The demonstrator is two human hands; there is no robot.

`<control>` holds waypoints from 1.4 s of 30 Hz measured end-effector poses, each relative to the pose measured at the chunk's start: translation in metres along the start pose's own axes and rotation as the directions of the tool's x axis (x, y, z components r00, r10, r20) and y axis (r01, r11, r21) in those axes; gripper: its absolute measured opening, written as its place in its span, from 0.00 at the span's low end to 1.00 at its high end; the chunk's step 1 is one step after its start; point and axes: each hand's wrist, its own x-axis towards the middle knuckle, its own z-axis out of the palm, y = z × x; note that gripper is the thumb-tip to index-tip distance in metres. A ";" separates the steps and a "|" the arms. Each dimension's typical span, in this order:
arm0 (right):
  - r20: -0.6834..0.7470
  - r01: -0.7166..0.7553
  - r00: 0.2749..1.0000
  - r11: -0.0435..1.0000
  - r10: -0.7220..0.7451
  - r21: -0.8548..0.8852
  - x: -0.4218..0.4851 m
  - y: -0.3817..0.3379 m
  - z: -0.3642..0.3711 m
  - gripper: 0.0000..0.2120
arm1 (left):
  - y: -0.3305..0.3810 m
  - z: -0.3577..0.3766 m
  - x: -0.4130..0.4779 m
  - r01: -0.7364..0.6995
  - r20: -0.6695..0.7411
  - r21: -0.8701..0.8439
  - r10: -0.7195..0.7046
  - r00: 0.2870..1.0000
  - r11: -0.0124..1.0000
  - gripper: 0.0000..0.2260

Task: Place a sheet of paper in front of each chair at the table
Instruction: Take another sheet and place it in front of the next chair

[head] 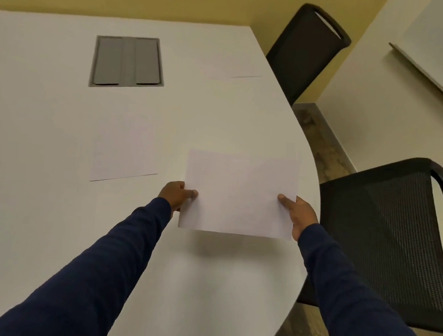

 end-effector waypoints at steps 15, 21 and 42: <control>-0.148 -0.074 0.989 0.896 0.009 -0.438 0.105 0.063 -0.024 0.10 | -0.004 0.075 0.089 0.066 -0.126 0.622 0.016 0.992 0.780 0.09; -0.171 -0.083 0.985 0.864 -0.004 -0.497 0.116 0.074 -0.012 0.11 | -0.017 0.074 0.107 0.046 -0.129 0.707 0.065 0.989 0.705 0.09; 0.262 0.286 0.933 0.069 -0.247 -0.956 0.122 0.113 0.011 0.39 | -0.060 0.060 0.134 -0.272 0.241 0.958 0.257 0.936 0.091 0.45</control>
